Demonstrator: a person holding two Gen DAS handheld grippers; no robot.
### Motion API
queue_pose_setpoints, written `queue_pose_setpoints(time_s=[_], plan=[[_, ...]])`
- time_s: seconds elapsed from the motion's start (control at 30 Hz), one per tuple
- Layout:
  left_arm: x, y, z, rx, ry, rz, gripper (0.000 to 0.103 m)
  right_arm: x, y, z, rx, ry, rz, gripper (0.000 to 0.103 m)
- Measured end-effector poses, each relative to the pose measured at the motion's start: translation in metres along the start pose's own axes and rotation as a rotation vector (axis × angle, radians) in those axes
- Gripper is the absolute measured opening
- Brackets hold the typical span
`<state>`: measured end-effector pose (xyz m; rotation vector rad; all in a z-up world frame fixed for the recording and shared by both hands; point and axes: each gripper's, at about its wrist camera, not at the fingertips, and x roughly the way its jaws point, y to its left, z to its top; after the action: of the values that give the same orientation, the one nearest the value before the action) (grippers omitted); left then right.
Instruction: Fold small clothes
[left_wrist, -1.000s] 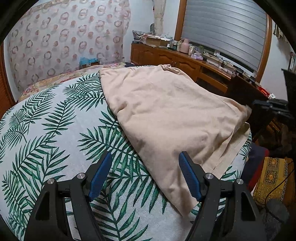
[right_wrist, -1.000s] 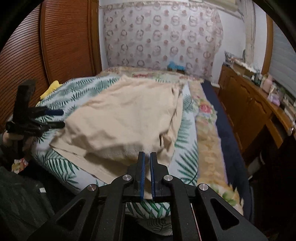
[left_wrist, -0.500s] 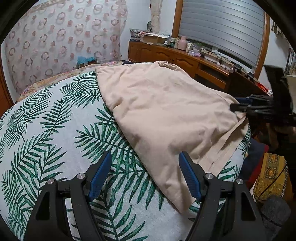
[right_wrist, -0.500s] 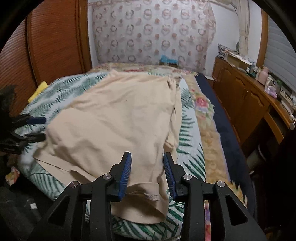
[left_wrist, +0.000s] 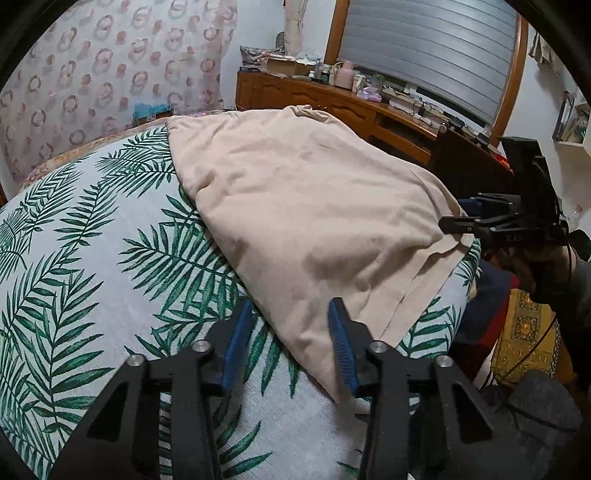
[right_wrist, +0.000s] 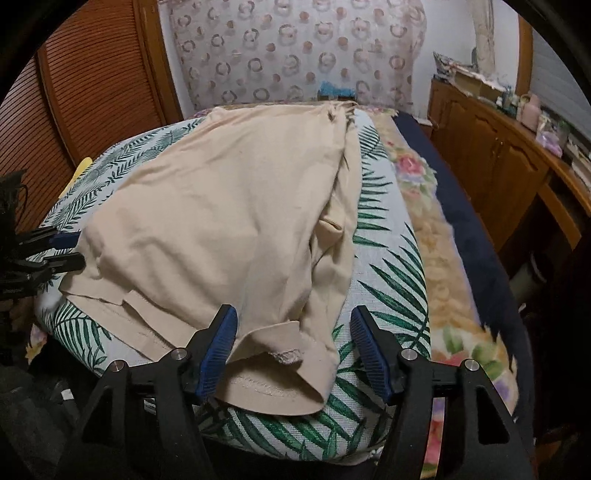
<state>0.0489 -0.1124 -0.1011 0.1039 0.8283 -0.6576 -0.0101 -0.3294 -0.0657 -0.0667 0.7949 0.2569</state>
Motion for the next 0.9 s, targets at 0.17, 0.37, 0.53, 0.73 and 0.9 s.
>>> queue_pose_setpoints(time_s=[0.17,0.37,0.53,0.73,0.9], plan=[[-0.001,-0.007,-0.002,0.033,0.016,-0.036,0.019,0.000,0.006,0.000,-0.051,0.004,0.013,0.061],[-0.012,-0.012,-0.003,0.059,0.008,-0.056,0.005,-0.001,0.005,-0.002,-0.080,0.001,0.045,0.017],[-0.031,-0.014,0.000,0.055,-0.037,-0.076,0.005,-0.009,0.004,-0.006,-0.046,-0.030,0.109,0.009],[-0.043,-0.008,0.012,0.038,-0.092,-0.076,0.005,-0.038,-0.004,-0.003,0.001,-0.142,0.128,0.009],[-0.049,0.004,0.035,0.025,-0.148,-0.070,0.005,-0.049,-0.007,0.009,-0.003,-0.206,0.140,0.009]])
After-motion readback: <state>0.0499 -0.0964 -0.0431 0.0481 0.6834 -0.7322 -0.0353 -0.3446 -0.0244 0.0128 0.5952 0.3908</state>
